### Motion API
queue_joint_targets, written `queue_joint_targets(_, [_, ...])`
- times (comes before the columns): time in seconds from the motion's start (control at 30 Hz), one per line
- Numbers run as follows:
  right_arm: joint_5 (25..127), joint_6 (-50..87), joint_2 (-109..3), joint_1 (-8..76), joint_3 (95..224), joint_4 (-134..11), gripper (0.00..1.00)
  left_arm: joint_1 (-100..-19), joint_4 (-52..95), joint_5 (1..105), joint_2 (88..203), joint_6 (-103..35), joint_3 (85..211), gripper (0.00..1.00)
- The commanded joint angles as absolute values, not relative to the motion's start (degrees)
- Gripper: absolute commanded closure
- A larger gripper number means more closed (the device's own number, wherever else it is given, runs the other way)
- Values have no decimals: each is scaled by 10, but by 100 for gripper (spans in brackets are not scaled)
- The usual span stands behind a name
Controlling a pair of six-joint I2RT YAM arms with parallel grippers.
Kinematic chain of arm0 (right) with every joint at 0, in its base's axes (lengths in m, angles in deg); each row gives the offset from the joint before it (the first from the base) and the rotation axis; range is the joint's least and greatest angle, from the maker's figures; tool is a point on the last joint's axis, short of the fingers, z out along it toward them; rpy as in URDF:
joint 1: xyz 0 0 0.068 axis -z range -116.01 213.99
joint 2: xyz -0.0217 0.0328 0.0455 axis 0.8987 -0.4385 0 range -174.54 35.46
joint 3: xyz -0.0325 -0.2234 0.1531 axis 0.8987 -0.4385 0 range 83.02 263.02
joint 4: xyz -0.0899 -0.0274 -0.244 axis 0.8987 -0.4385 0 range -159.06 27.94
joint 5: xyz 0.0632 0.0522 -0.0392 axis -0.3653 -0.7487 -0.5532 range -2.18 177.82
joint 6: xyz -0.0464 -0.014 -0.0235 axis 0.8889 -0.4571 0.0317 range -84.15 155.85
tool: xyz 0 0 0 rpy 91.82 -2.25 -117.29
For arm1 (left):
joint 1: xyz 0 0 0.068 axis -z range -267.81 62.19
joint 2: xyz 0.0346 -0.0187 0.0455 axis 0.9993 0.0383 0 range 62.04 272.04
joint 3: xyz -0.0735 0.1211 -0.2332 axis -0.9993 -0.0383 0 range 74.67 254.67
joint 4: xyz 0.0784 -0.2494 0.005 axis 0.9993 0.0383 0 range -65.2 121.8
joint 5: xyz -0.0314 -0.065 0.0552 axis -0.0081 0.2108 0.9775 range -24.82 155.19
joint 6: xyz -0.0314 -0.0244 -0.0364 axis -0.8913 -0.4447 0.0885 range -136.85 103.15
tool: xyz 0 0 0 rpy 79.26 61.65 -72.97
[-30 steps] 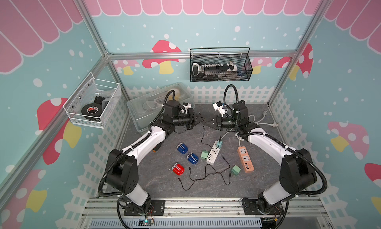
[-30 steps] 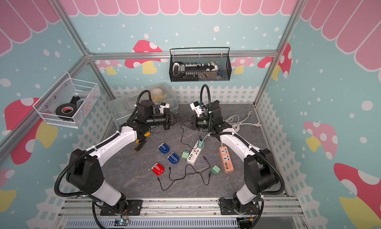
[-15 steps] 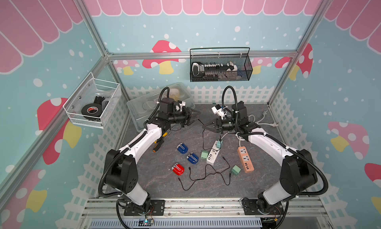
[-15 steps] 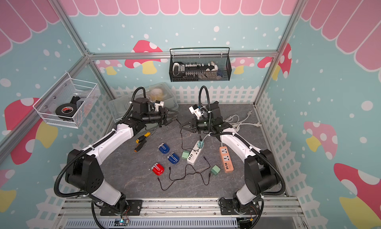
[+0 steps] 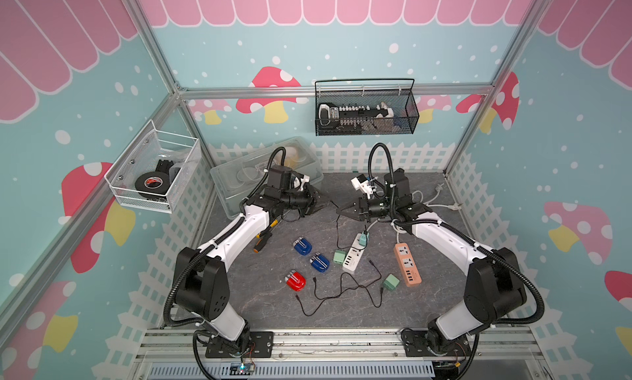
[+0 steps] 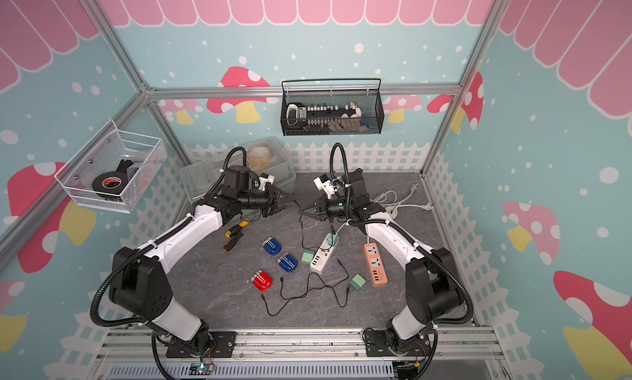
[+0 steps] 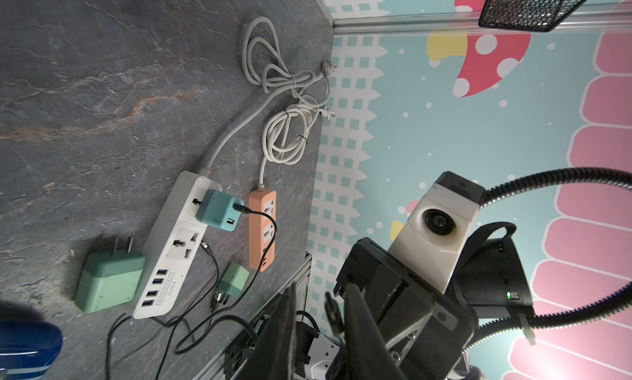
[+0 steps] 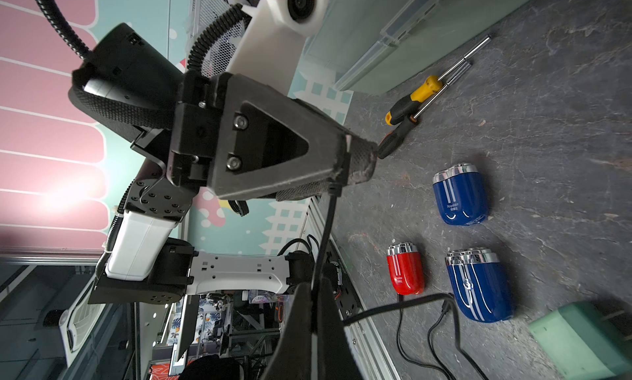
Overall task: Charge the electric shaver
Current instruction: Pick up the charging cable from the center of the board.
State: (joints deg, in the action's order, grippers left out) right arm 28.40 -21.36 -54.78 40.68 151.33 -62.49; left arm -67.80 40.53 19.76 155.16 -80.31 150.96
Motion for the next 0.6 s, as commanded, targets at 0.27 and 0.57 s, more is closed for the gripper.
queue_joint_targets(0.27, [285,-199,-540,406,1524,-628,100,-677,421,212,1560,-792,1531,100])
queue_joint_targets(0.57, [335,-371,-529,405,1465,-421,63,-675,219,272,1513,-958,1430,100])
